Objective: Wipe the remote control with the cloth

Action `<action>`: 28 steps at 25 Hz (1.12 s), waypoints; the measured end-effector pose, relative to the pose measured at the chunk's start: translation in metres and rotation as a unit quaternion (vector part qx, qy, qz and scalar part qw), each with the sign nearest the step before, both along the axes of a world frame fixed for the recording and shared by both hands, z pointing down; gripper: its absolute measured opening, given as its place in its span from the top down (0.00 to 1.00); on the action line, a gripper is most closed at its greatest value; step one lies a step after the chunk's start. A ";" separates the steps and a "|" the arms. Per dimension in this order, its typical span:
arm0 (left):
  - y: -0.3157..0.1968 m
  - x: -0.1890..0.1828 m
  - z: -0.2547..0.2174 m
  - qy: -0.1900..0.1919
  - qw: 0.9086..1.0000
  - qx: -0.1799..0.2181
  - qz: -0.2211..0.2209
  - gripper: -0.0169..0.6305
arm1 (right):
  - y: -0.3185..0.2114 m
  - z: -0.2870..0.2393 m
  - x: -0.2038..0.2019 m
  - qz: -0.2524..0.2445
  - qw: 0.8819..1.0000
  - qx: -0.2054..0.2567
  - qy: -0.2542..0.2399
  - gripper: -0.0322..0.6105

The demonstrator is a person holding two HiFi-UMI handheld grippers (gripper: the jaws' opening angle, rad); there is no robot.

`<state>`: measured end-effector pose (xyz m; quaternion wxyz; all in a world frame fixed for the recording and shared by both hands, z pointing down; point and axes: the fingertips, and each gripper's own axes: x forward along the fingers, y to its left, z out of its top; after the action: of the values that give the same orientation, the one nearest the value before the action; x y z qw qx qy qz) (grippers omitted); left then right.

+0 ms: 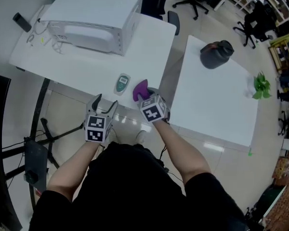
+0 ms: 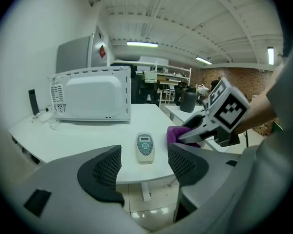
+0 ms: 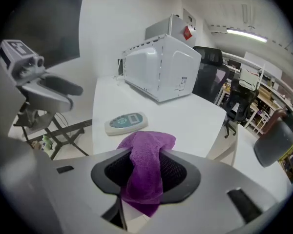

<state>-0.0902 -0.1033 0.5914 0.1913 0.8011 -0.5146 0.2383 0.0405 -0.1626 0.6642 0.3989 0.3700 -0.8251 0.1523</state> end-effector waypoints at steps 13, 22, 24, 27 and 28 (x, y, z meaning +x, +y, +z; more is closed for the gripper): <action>-0.001 0.002 -0.035 0.003 0.999 0.040 0.024 0.54 | 0.003 -0.030 -0.002 0.005 1.000 0.015 -0.022 0.59; 0.014 0.047 -0.085 0.015 0.994 0.102 0.040 0.73 | 0.060 -0.149 0.012 -0.031 0.985 0.106 -0.133 0.73; 0.022 0.058 -0.096 0.014 0.992 0.112 0.050 0.79 | 0.072 -0.165 0.011 -0.042 0.981 0.118 -0.148 0.79; 0.035 0.068 -0.109 0.009 0.990 0.127 0.066 0.90 | 0.090 -0.182 0.006 -0.048 0.977 0.133 -0.158 0.85; 0.039 0.068 -0.112 0.007 0.989 0.131 0.071 0.93 | 0.096 -0.186 0.003 -0.047 0.976 0.138 -0.159 0.86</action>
<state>-0.0220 -0.0640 0.4789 0.0709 0.8556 -0.4815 0.1761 0.0440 -0.0662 0.4778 0.2143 0.3530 -0.9076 0.0755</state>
